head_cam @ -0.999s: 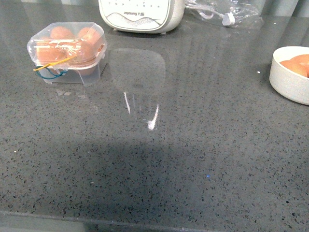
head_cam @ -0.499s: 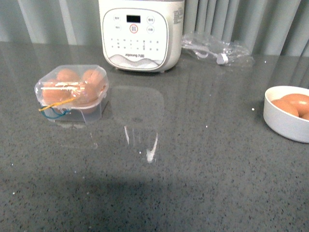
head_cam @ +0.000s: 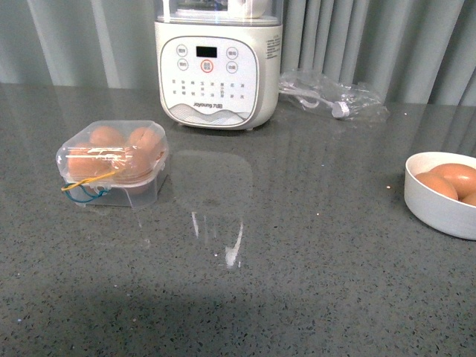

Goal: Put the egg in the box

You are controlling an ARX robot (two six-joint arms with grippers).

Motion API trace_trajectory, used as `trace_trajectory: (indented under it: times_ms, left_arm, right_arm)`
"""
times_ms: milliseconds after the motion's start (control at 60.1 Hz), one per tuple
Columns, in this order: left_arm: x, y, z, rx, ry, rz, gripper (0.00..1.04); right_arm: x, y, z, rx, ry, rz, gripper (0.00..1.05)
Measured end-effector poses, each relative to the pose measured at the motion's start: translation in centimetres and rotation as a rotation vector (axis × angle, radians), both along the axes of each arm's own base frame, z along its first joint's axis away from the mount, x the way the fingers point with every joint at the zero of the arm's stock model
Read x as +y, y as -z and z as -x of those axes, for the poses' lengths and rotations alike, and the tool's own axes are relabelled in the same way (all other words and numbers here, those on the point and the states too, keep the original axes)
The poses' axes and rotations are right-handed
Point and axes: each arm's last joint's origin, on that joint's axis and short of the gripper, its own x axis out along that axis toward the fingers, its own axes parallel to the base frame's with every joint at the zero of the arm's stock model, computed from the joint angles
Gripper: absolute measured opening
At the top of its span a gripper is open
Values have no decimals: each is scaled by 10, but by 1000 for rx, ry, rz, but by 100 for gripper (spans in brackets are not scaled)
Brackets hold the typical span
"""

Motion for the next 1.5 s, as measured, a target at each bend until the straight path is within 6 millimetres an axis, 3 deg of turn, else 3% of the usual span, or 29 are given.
trace_trajectory:
  times_ms: [499,583,1165,1498]
  left_arm:
    - [0,19,9,-4,0,0,4]
    - [0,27,18,17,1,0,4]
    - [0,24,22,-31,0,1,4]
    - [0,24,22,-31,0,1,58]
  right_arm:
    - [0,0,0,0,0,0,97]
    - [0,0,0,0,0,0,97]
    - [0,0,0,0,0,0,97]
    - [0,0,0,0,0,0,97]
